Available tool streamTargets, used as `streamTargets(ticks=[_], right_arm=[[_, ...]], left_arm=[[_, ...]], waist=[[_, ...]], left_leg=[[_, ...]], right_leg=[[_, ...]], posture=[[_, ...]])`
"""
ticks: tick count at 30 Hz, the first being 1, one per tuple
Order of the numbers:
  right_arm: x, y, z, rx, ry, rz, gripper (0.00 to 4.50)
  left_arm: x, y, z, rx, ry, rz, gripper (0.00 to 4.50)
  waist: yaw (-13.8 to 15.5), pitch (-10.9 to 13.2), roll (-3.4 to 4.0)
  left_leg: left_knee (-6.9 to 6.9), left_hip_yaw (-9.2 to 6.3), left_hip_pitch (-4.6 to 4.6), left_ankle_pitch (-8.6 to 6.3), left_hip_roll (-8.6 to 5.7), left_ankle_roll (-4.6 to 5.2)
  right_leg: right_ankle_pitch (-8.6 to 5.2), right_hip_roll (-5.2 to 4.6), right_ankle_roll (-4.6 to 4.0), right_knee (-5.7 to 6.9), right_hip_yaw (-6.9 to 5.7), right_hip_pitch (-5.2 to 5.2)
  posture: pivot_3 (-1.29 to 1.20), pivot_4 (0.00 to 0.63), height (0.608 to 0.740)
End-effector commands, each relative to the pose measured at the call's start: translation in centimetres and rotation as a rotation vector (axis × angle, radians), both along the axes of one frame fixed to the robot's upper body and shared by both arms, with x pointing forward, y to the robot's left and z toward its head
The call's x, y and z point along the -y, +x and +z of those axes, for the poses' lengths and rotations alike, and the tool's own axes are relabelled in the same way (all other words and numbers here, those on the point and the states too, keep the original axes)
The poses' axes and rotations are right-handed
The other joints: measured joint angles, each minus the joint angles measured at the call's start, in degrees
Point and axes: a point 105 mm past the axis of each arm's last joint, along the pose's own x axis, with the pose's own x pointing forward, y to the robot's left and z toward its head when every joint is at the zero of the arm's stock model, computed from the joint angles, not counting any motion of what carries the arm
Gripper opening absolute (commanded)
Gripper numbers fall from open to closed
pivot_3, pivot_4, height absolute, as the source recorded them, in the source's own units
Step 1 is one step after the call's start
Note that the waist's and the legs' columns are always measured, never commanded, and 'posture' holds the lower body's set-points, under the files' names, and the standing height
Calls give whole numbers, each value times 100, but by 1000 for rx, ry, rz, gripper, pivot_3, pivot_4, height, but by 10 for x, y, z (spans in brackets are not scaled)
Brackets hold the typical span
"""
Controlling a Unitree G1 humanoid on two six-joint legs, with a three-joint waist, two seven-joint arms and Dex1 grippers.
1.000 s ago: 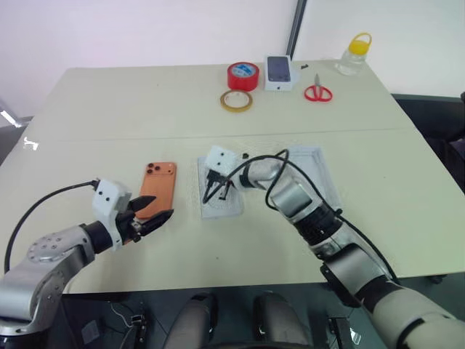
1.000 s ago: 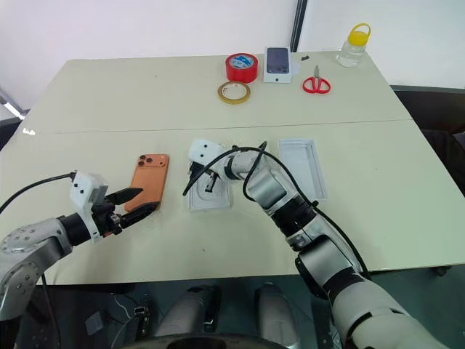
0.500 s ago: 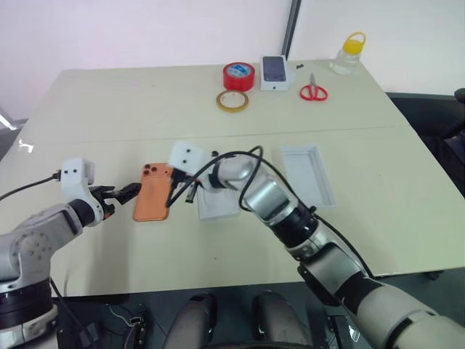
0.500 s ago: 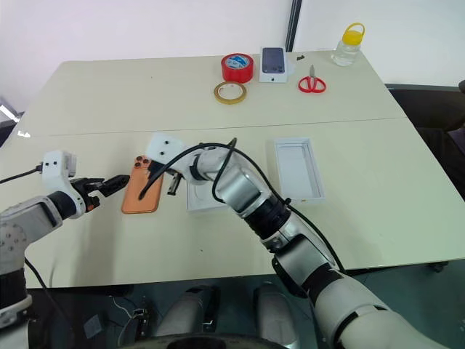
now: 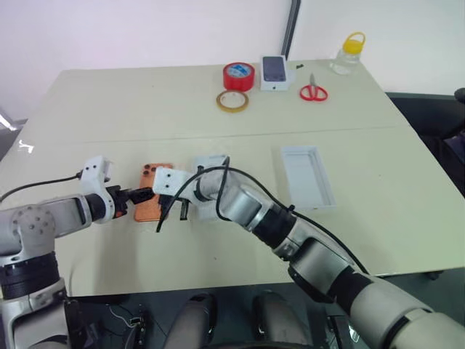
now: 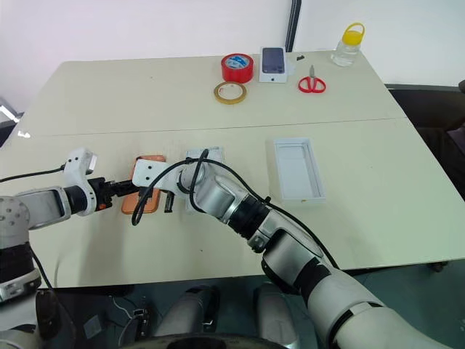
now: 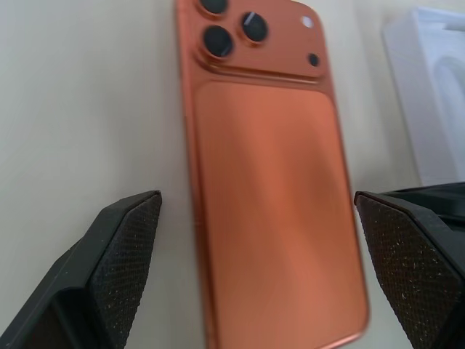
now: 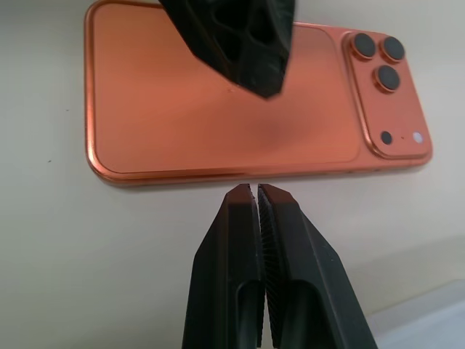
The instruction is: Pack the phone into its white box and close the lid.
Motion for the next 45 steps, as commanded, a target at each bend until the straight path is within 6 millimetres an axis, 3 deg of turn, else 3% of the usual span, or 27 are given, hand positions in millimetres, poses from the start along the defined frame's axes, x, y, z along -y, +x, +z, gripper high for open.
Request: streamTargets(ticks=[1, 12, 24, 27, 30, 39, 42, 45], right_arm=[[-7, -3, 12, 43, 10, 43, 137], [21, 2, 10, 44, -8, 5, 137], [37, 2, 9, 43, -6, -31, 137], [37, 1, 10, 46, -3, -30, 137], [36, 0, 12, 52, 1, -26, 137], [35, -1, 26, 73, 34, -19, 137], [36, -1, 35, 88, 56, -22, 137], [42, 1, 44, 123, 63, -31, 137]], left_arm=[[28, -10, -8, -51, -75, -123, 4459], [53, -13, -10, -48, -210, -156, 4459], [40, -4, -5, -35, -301, -62, 4459], [35, -2, 1, -13, -319, -37, 3697], [29, -1, 3, -6, -324, -14, 2285], [24, -1, 1, 0, -401, 56, 2285], [23, -2, 1, 2, -425, 76, 1385], [23, -3, 1, 7, -440, 84, 59]], waist=[[2, -1, 0], [71, -5, 0], [123, -5, -1], [121, -5, -2], [110, -4, -4], [92, -4, -5], [95, -4, -5], [112, -7, -10]], left_leg=[[0, -1, 0, 0, 0, 0], [4, -4, 2, 0, -4, 0], [6, -4, 2, -1, -4, 1], [6, -4, 2, 0, -4, 1], [6, -4, 0, 0, -3, 1], [5, -3, -2, 0, -1, 0], [5, -4, -2, 0, -1, 0], [6, -4, -2, 0, -1, 0]], right_leg=[[0, 0, 0, 0, -1, 0], [0, -4, 0, -5, -6, 8], [0, -5, 0, -7, -5, 7], [0, -4, 1, -7, -5, 7], [0, -3, 1, -6, -5, 6], [0, -2, 1, -4, -4, 7], [0, -2, 1, -4, -4, 7], [0, -2, 1, -4, -5, 7]], posture=[[0, 150, 740], [0, 150, 740], [0, 150, 740], [0, 150, 740], [0, 150, 740], [0, 150, 740], [0, 150, 740], [0, 150, 740]])
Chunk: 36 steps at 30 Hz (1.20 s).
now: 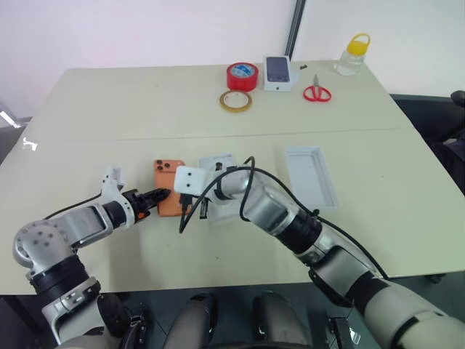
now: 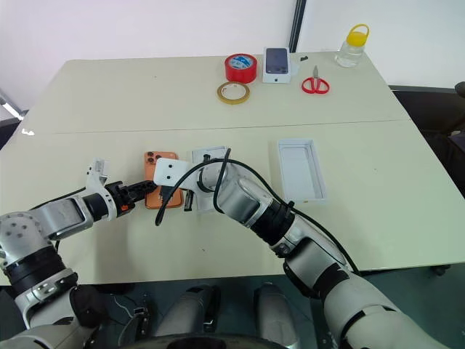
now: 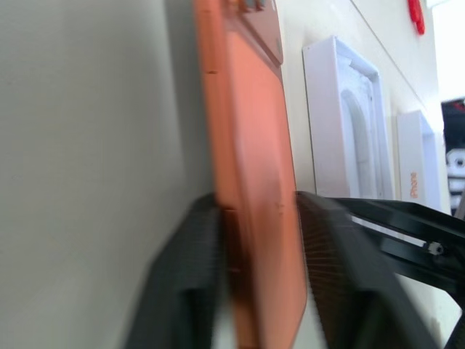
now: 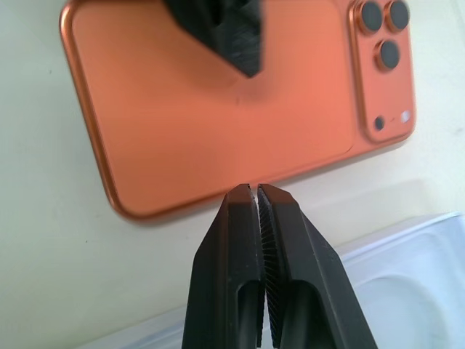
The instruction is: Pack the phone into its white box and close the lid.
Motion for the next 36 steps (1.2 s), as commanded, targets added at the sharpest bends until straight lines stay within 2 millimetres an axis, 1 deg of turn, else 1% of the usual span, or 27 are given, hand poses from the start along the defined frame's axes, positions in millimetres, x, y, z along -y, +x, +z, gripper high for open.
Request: streamTargets(ticks=[1, 3, 7, 11, 14, 18, 21, 24, 28, 30, 31, 33, 34, 36], right_arm=[[1, 1, 31, 82, 55, 13, 137], [6, 1, 40, 93, 72, 4, 137], [24, -3, 61, 100, 131, 5, 137], [49, -9, 72, 93, 170, 14, 137], [70, -7, 76, 71, 203, -24, 137], [97, 3, 74, 62, 211, -109, 137], [111, 9, 70, 64, 197, -161, 137], [116, 11, 68, 65, 193, -186, 137], [117, 12, 67, 66, 193, -197, 137], [117, 13, 66, 65, 192, -199, 137], [117, 13, 66, 65, 192, -199, 137], [116, 13, 66, 65, 194, -197, 137], [115, 13, 66, 65, 195, -196, 137], [113, 13, 66, 66, 197, -190, 137]], left_arm=[[-4, -2, 3, 3, 11, 20, 59], [-3, -3, 5, 14, -8, 17, 59], [7, 0, 20, 80, -107, 3, 59], [27, 4, 37, 146, -203, -12, 59], [45, 4, 46, 150, -259, -18, 59], [72, 0, 45, 77, -310, -45, 59], [89, -4, 41, 16, -342, -63, 59], [99, -5, 33, -33, -338, -67, 59], [102, -3, 26, -72, -347, -38, 59], [104, -3, 25, -78, -351, -43, 954], [105, -3, 24, -81, -351, -45, 1225], [107, -3, 23, -86, -347, -51, 2151], [107, -3, 22, -88, -346, -54, 2788], [109, -3, 21, -91, -336, -65, 3766]], waist=[[-4, -1, -1], [-4, -1, -1], [16, 0, -3], [54, 3, -14], [58, 4, -20], [45, 4, -19], [34, 4, -19], [37, 4, -19], [54, 4, -19], [62, 4, -19], [63, 4, -19], [66, 4, -19], [65, 4, -19], [65, 4, -19]], left_leg=[[0, 0, 2, 0, 0, 0], [-1, 3, 1, 0, 1, 0], [0, 3, -2, 0, 1, 0], [1, 3, -7, 0, 0, 0], [3, 2, -7, -1, -1, 1], [1, 5, -7, -1, 1, 1], [1, 9, -7, -1, 2, 1], [1, 11, -7, -1, 2, 1], [2, 12, -7, -1, 2, 1], [2, 12, -7, -1, 2, 1], [2, 12, -7, -1, 2, 1], [2, 12, -7, -1, 1, 1], [2, 11, -7, -1, 1, 1], [2, 11, -7, -1, 1, 1]], right_leg=[[0, 0, 0, -1, 0, -1], [0, 0, 0, 1, 3, 6], [0, 0, 0, 1, 3, 6], [0, -2, 1, -2, 2, 8], [0, -4, 1, -7, 1, 14], [1, -3, 1, -6, 6, 13], [1, -2, 1, -4, 11, 10], [0, -1, 1, -3, 12, 9], [0, -1, 1, -4, 13, 9], [0, -1, 0, -4, 13, 9], [0, -1, 1, -5, 13, 10], [0, -2, 1, -5, 13, 11], [0, -2, 1, -6, 12, 11], [0, -2, 0, -6, 13, 11]], posture=[[0, 150, 740], [0, 150, 740], [0, 150, 740], [0, 150, 740], [0, 150, 740], [0, 150, 740], [0, 150, 740], [0, 150, 740], [0, 150, 740], [0, 150, 740], [0, 150, 740], [0, 150, 740], [0, 150, 740], [0, 150, 740]])
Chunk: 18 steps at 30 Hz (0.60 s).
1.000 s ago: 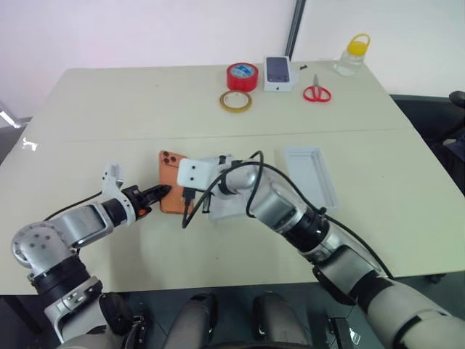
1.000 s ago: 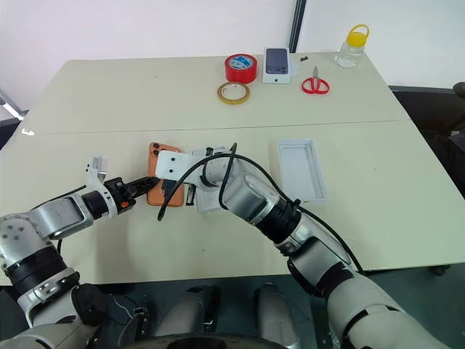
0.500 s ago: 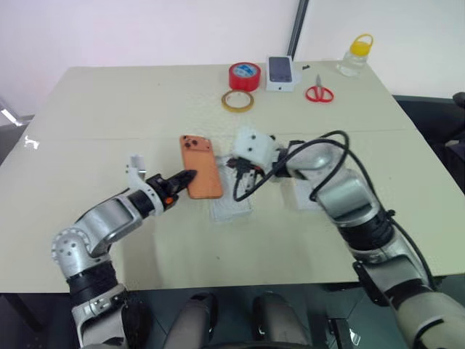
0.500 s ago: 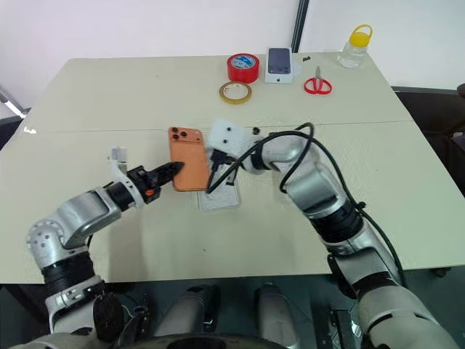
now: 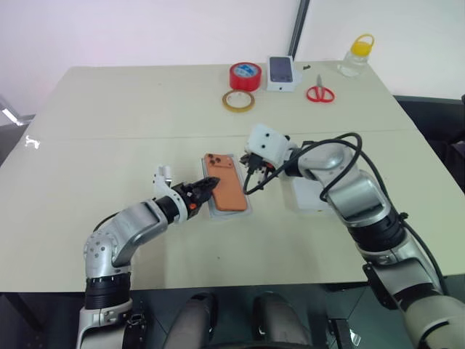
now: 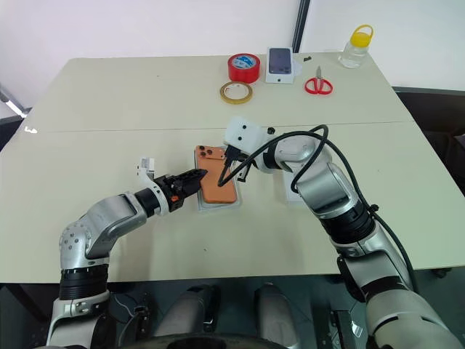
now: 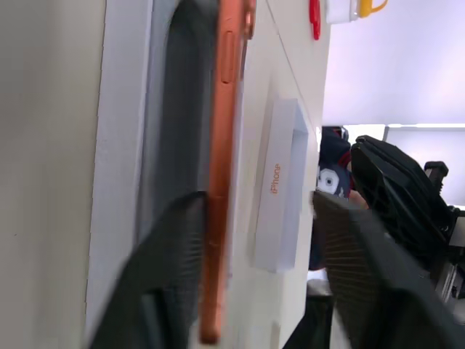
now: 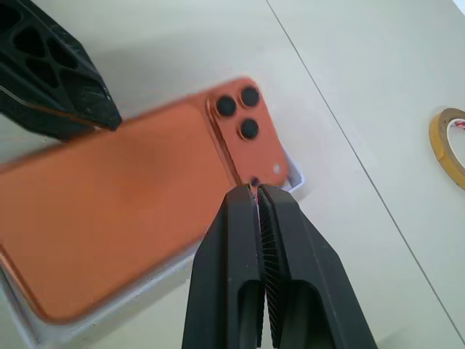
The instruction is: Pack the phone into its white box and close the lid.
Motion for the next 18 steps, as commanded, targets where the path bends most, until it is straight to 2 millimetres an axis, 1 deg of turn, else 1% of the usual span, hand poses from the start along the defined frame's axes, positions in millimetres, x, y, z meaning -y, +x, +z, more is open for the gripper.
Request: streamTargets(ticks=[1, 2, 6, 8, 10, 15, 16, 18], right_arm=[[-4, 0, 9, 35, 12, 15, 137], [-4, 0, 9, 36, 13, 16, 137], [-6, 1, 11, 40, 17, 17, 137], [-5, 1, 10, 40, 16, 14, 137], [-4, 2, 10, 40, 13, 8, 137], [-4, 3, 9, 39, 14, 3, 137], [-3, 4, 9, 39, 14, 0, 137], [-1, 5, 7, 35, 8, -12, 137]], left_arm=[[6, -3, 9, 42, -13, -40, 4282], [6, -3, 8, 42, -7, -44, 4447], [2, -6, 10, 74, 79, -87, 4447], [-1, -6, 14, 99, 106, -94, 4447], [-6, -9, 17, 133, 170, -124, 4447], [-9, -14, 30, 223, 270, -197, 4447], [-12, -14, 32, 247, 299, -197, 4447], [-28, -9, 35, 313, 430, -159, 4447]], waist=[[-1, 0, 0], [-1, 0, 0], [-8, 0, 1], [-12, 0, 1], [-13, 0, 0], [-3, 1, 2], [-4, 1, 2], [-23, 2, 3]], left_leg=[[0, 0, 0, 0, 0, 0], [0, 0, 0, 0, 0, 0], [-1, 0, 0, 0, 0, 0], [-2, 0, 0, 0, 0, 0], [-2, 0, 0, 0, 0, 0], [-3, -1, 0, 0, 0, 0], [-3, 0, 0, 0, 0, 0], [-6, -1, 0, 0, 0, 0]], right_leg=[[0, 0, 0, 0, 0, 0], [0, 0, 0, 0, 0, 0], [0, 0, 0, 0, 0, -1], [0, 0, 0, 0, 0, -1], [0, 1, 0, 0, 0, -1], [0, 0, -1, -1, 1, -1], [0, 0, -1, -2, 1, -1], [-1, 0, -1, -2, 0, -2]], posture=[[0, 150, 740], [0, 150, 740], [0, 150, 740], [0, 150, 740], [0, 150, 740], [0, 150, 740], [0, 150, 740], [0, 150, 740]])
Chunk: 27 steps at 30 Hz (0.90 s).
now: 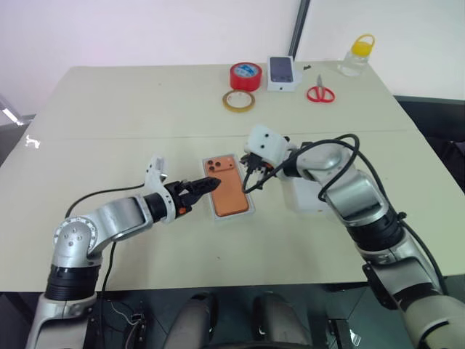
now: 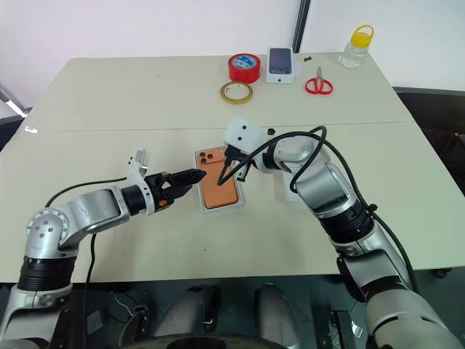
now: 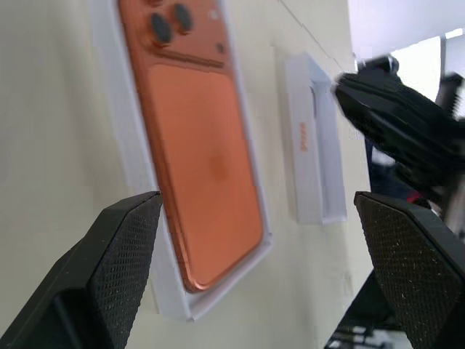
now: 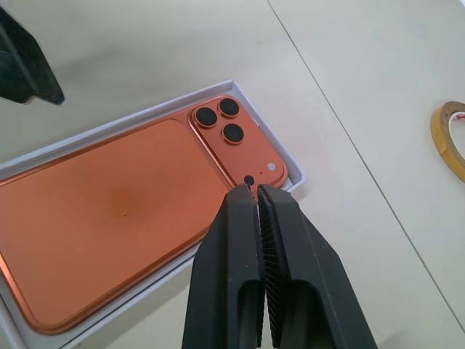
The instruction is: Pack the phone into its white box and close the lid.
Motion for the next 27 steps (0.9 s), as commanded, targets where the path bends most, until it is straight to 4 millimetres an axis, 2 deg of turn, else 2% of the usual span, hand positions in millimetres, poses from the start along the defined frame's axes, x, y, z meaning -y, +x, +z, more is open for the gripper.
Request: streamTargets(ticks=[1, 2, 5, 10, 16, 19, 27], right_arm=[[1, 3, 9, 38, 2, -8, 137], [3, 4, 7, 34, -10, -17, 137], [9, 7, -5, 19, -61, -37, 137], [18, 14, -33, -32, -156, -71, 0], [14, 14, -46, -63, -200, -59, 0], [10, 13, -49, -60, -216, -53, 0], [1, -6, -54, -87, -221, 6, 0]], left_arm=[[-21, 8, 14, 181, 183, 51, 4447], [-30, 11, 15, 223, 245, 71, 4447], [-48, 19, 14, 309, 416, 88, 3597], [-55, 26, -6, 401, 742, -73, 1138], [-40, 40, -25, 411, 812, -227, 1138], [-23, 43, -32, 422, 817, -325, 1138], [21, 42, -34, 484, 777, -527, 1138]], waist=[[-26, 2, 5], [-28, 3, 7], [-21, 7, 12], [8, 9, 14], [-12, 11, 13], [-32, 11, 13], [-8, 11, 13]], left_leg=[[-2, 1, 0, 0, 0, 0], [-5, 1, 0, 0, 1, 0], [-6, 2, 0, 0, 1, -1], [-11, 2, 0, 0, -1, 0], [-15, 1, -2, -1, -1, 1], [-16, 0, -2, 0, 1, 1], [-10, -2, -4, 0, 0, 1]], right_leg=[[0, 1, 0, 0, 1, -2], [0, 1, 0, 0, 2, -3], [0, 2, -1, 0, 2, -3], [0, -1, -1, -8, 0, -1], [-1, -2, -1, -10, -1, -4], [0, 0, -1, -8, -1, -6], [0, 0, 0, -6, -3, -5]], posture=[[0, 150, 740], [0, 150, 740], [0, 150, 740], [0, 150, 740], [0, 150, 740], [0, 150, 740], [0, 150, 740]])
